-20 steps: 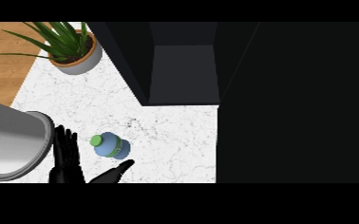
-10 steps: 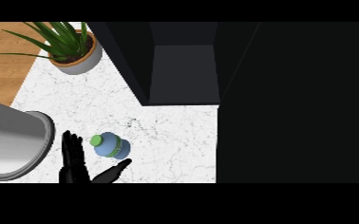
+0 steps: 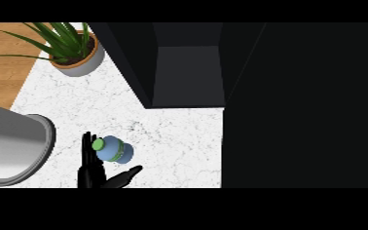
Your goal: Pick up the bottled water, place it into the cabinet and close the cabinet
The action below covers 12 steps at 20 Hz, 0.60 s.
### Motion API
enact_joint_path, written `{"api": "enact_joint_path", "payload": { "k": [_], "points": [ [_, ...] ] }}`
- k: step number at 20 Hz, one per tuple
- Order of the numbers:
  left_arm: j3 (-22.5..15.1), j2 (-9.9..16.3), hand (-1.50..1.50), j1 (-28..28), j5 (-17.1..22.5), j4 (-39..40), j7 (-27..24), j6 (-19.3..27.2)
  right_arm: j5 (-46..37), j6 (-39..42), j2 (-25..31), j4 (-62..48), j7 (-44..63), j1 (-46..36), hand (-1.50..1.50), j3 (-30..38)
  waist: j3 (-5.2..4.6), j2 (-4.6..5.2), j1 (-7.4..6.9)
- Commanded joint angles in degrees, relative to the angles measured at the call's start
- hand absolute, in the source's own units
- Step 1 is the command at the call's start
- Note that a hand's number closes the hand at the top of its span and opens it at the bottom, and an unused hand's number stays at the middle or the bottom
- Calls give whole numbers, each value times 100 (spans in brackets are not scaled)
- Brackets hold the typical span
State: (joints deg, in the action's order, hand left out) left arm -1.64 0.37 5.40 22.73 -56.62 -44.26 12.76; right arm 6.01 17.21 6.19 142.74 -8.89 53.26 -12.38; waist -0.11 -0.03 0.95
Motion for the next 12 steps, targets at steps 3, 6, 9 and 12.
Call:
{"api": "enact_joint_path", "payload": {
  "k": [3, 6, 9, 12],
  "points": [
    [162, -36, 150, -536, 566, 1122, -934, -269, 297, 51, 29, 628, 99, 345, -150, 85, 2, -3, 2],
    [63, -37, 150, -688, 984, 1549, -1291, -441, 217, 200, 25, 610, -210, 729, -150, 1, -1, -11, 56],
    [475, -38, 150, -1010, 999, 1641, -1094, -752, 516, 189, 155, 653, -47, 514, -150, 350, 0, 6, 33],
    [227, -37, 150, -1131, 1297, 1986, -1474, -868, 405, 241, 105, 327, -228, 383, -150, 291, -5, 16, 57]
  ]
}}
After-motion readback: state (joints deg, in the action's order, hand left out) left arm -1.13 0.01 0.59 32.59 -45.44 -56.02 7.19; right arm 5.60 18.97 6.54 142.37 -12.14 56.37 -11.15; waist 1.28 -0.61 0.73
